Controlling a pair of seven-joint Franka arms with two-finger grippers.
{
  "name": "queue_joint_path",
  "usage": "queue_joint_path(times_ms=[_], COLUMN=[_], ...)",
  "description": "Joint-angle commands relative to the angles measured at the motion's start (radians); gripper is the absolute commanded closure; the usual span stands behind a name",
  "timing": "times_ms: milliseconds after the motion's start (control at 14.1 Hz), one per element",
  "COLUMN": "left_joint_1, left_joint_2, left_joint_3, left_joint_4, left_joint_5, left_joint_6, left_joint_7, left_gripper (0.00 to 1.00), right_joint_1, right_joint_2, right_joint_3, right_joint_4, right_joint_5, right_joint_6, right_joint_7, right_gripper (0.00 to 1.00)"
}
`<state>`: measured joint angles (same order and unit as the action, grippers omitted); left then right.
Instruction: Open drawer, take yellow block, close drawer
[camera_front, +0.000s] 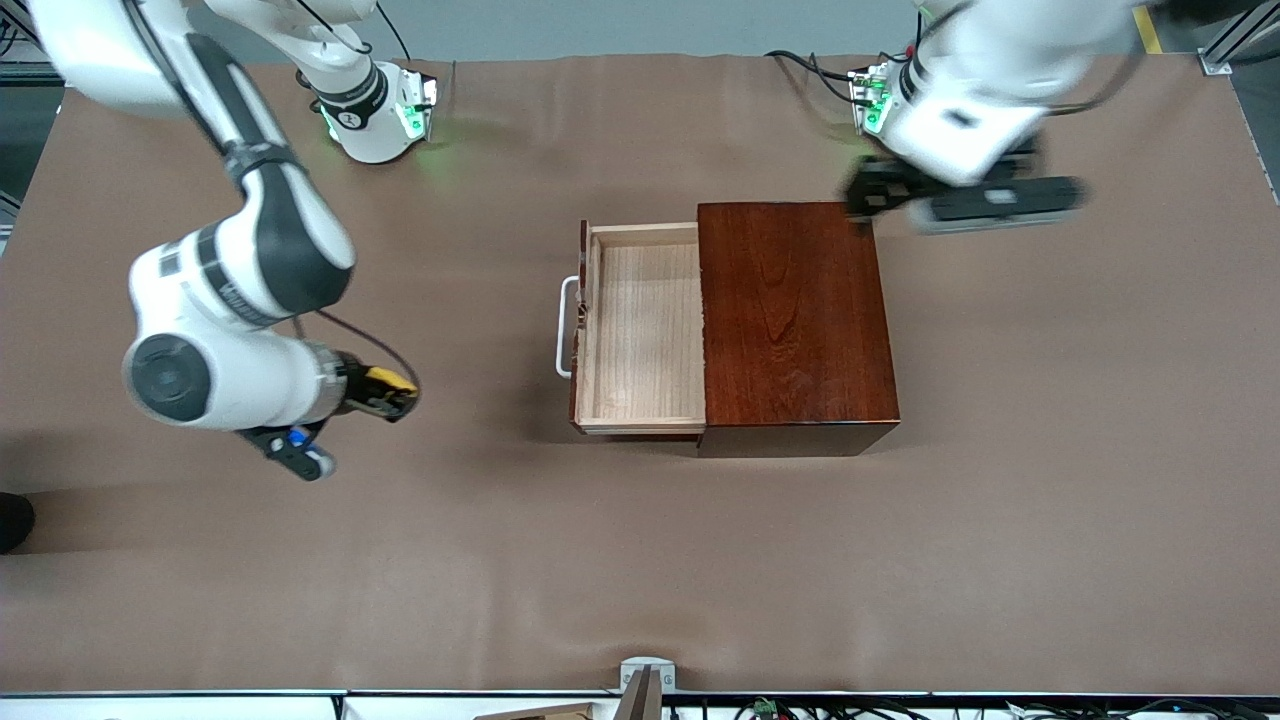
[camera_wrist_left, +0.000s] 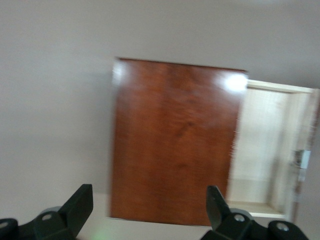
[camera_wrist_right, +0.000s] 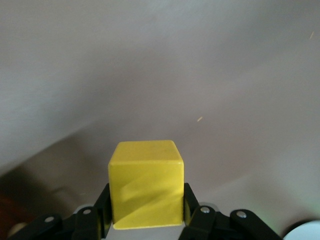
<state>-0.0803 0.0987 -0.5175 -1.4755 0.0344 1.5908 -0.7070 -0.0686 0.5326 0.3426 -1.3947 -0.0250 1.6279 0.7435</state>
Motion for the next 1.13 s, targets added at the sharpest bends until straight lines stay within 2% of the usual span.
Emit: queue_joint_path(times_ms=[0,283,425,495,566,708,849,1062], left_joint_1=[-0.129,-0.309,-0.418,-0.476,-0.536,-0.683,-0.815,-0.953], left_joint_2=[0.145,0.295,0.401,0.448,0.479,0.513,0.564,0.625], left_joint_3=[-0.021,0.000,0.025,0.058,0.103,0.236,0.359,0.505], left_joint_4=[0.096,0.122,0.203,0.240,0.259,0.261,0.267,0.267], left_joint_5=[0.007,0.033,0.122,0.155,0.162,0.162,0.160,0.162], left_joint_6=[0.082,0.363,0.412,0.435,0.475,0.578,0.662,0.799], left_joint_7=[-0.220,-0.535,-0.681,-0.753,-0.808,-0.938,-1.044,-1.186], left_gripper=[0.00,0.00,0.00,0.00,0.00,0.00,0.00,0.00], right_joint_1=[-0.065,-0.071,-0.083,-0.089,-0.097,-0.108,-0.109,-0.119], right_joint_2=[-0.036,-0.036,-0.036,-0.036,-0.036,-0.039,-0.048,-0.059], right_joint_3=[-0.043,-0.178,-0.204,-0.208,-0.208,-0.218,-0.221,-0.223], right_joint_4=[-0.090,-0.200,-0.251,-0.268,-0.285,-0.354,-0.406,-0.484], right_joint_5=[-0.007,-0.006,-0.006,-0.007,-0.010,-0.055,-0.058,-0.064], right_joint_6=[0.039,0.162,0.204,0.217,0.230,0.329,0.383,0.475], right_joint_7=[-0.247,-0.547,-0.595,-0.604,-0.605,-0.648,-0.674,-0.703], right_gripper=[1.00,1.00,1.00,1.00,1.00,1.00,1.00,1.00])
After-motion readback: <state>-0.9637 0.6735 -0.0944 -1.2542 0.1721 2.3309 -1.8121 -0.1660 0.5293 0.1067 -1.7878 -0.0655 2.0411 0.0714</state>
